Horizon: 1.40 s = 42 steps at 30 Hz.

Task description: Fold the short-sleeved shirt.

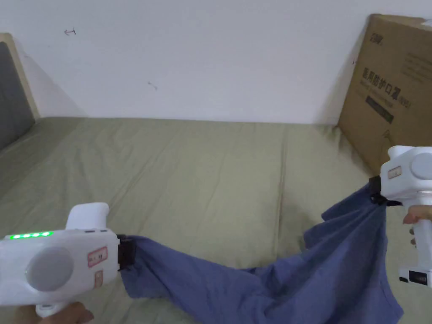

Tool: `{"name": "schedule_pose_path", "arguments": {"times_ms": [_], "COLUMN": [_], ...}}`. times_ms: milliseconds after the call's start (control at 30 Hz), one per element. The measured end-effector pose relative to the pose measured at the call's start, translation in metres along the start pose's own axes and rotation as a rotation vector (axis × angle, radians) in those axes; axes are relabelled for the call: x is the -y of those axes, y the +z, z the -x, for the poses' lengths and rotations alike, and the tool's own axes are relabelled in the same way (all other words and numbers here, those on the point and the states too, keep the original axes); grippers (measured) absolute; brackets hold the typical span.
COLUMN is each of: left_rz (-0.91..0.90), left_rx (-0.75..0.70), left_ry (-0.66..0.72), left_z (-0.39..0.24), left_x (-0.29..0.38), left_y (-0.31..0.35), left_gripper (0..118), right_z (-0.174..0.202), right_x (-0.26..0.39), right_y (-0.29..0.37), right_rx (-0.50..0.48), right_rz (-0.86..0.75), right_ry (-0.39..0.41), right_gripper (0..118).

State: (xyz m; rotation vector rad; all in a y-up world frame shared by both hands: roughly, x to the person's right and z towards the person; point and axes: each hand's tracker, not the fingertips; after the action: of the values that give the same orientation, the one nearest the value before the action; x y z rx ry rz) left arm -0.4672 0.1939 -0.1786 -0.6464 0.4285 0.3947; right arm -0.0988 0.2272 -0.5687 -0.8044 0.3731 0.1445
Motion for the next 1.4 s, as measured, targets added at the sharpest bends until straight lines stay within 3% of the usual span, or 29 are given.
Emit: {"name": "schedule_pose_path", "arguments": {"times_ms": [100, 233, 333, 400, 467, 533, 667, 1033, 1200, 1400], "left_rz": [-0.084, -0.200, -0.245, -0.271, -0.284, -0.289, -0.284, -0.314, -0.397, -0.430], "left_rx": [-0.062, -0.036, -0.049, -0.033, -0.039, -0.063, -0.093, -0.214, -0.267, -0.250], "left_ry": [-0.034, -0.039, -0.063, -0.074, -0.075, -0.097, -0.084, -0.008, 0.007, 0.060], "left_z": [0.004, 0.009, 0.009, 0.007, 0.006, 0.005, 0.021, 0.099, 0.129, 0.152], "left_x": [-0.041, -0.091, -0.123, -0.143, -0.159, -0.173, -0.197, -0.269, -0.298, -0.288], "left_y": [0.019, 0.052, 0.071, 0.081, 0.086, 0.086, 0.077, 0.034, 0.036, 0.040], "left_gripper": [3, 3, 3, 3, 3, 3, 3, 3, 3, 3], "right_z": [-0.042, -0.078, -0.091, -0.095, -0.090, -0.079, -0.055, 0.060, 0.106, 0.127], "right_x": [-0.021, -0.037, -0.043, -0.048, -0.054, -0.062, -0.087, -0.197, -0.241, -0.245], "right_y": [0.047, 0.099, 0.126, 0.137, 0.139, 0.136, 0.116, 0.048, 0.044, 0.041], "right_rx": [0.016, 0.065, 0.076, 0.029, 0.011, 0.021, -0.014, -0.096, -0.161, -0.201], "right_rz": [-0.075, -0.174, -0.209, -0.223, -0.232, -0.230, -0.206, -0.206, -0.283, -0.317], "right_ry": [-0.105, -0.157, -0.179, -0.243, -0.240, -0.206, -0.215, -0.124, -0.092, -0.096], "right_gripper": [1, 1, 1, 1, 1, 1, 1, 1, 1, 1]}}
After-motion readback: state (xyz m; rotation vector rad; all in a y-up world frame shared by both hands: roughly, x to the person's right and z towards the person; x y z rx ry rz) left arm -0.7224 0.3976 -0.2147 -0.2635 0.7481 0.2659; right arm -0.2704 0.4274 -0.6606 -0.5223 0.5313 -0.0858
